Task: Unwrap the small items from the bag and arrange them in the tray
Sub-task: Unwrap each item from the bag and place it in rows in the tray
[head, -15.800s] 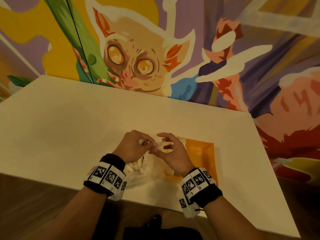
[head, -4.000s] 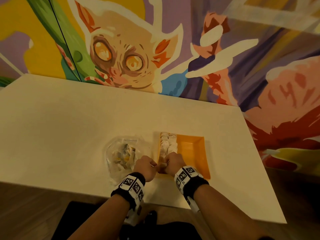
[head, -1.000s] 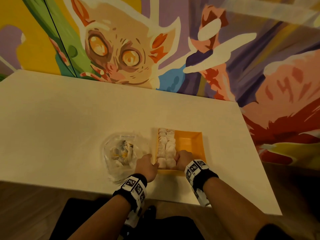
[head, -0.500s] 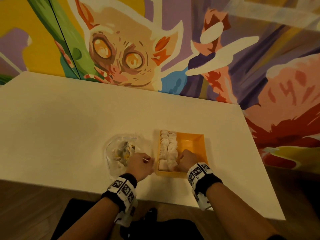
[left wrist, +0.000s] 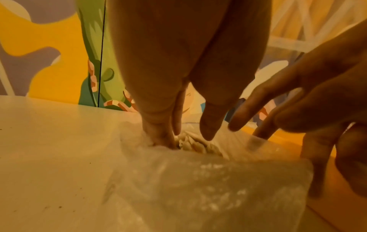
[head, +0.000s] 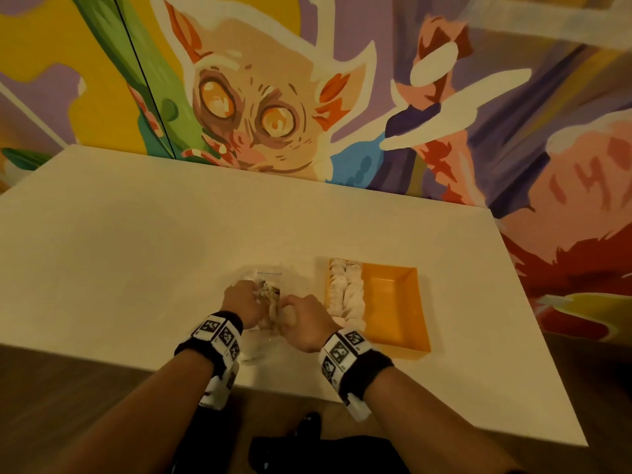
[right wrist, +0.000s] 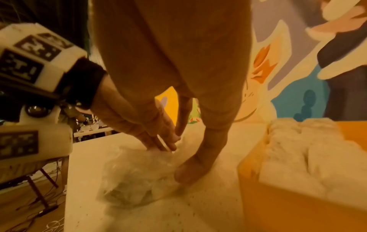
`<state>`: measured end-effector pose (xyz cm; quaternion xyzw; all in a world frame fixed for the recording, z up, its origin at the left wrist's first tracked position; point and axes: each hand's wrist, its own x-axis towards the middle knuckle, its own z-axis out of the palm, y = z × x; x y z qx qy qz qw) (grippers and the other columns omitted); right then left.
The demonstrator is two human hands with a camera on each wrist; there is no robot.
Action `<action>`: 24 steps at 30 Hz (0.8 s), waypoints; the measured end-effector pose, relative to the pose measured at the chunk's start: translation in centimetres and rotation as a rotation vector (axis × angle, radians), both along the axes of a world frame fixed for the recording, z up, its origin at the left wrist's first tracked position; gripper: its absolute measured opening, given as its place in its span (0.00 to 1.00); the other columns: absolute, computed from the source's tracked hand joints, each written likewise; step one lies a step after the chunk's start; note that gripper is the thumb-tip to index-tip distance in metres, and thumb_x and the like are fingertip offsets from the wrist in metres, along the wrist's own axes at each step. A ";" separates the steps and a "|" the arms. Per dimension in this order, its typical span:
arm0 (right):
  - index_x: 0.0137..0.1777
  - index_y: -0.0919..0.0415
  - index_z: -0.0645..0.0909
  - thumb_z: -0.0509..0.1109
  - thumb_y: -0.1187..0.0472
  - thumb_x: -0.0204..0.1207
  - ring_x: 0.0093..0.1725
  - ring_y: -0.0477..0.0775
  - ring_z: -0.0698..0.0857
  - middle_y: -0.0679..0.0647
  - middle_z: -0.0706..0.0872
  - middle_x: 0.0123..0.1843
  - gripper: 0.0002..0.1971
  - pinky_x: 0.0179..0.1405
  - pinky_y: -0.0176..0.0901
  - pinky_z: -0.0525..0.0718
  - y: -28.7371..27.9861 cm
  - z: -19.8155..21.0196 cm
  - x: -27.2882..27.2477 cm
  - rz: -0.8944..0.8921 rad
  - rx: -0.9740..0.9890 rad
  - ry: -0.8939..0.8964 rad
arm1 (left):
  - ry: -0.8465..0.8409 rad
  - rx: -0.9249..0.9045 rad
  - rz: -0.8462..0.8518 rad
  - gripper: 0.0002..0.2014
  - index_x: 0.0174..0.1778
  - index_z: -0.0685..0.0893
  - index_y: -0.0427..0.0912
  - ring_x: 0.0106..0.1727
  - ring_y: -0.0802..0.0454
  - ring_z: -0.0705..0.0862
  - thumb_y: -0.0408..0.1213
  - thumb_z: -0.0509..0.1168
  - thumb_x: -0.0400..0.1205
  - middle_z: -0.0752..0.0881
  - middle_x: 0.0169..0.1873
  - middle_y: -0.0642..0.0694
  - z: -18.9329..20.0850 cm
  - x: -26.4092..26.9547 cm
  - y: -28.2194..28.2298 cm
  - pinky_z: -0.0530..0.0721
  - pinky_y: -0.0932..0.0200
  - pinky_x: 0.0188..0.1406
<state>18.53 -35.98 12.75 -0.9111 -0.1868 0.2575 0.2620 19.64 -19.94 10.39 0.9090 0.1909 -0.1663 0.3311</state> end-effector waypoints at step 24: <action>0.68 0.69 0.77 0.63 0.56 0.84 0.50 0.65 0.90 0.66 0.86 0.61 0.19 0.49 0.55 0.90 0.0 -0.4 -0.7 -0.222 0.132 0.356 | -0.044 0.112 -0.018 0.14 0.29 0.77 0.44 0.39 0.44 0.83 0.38 0.60 0.81 0.84 0.36 0.43 -2.9 1.2 -2.7 0.81 0.57 0.37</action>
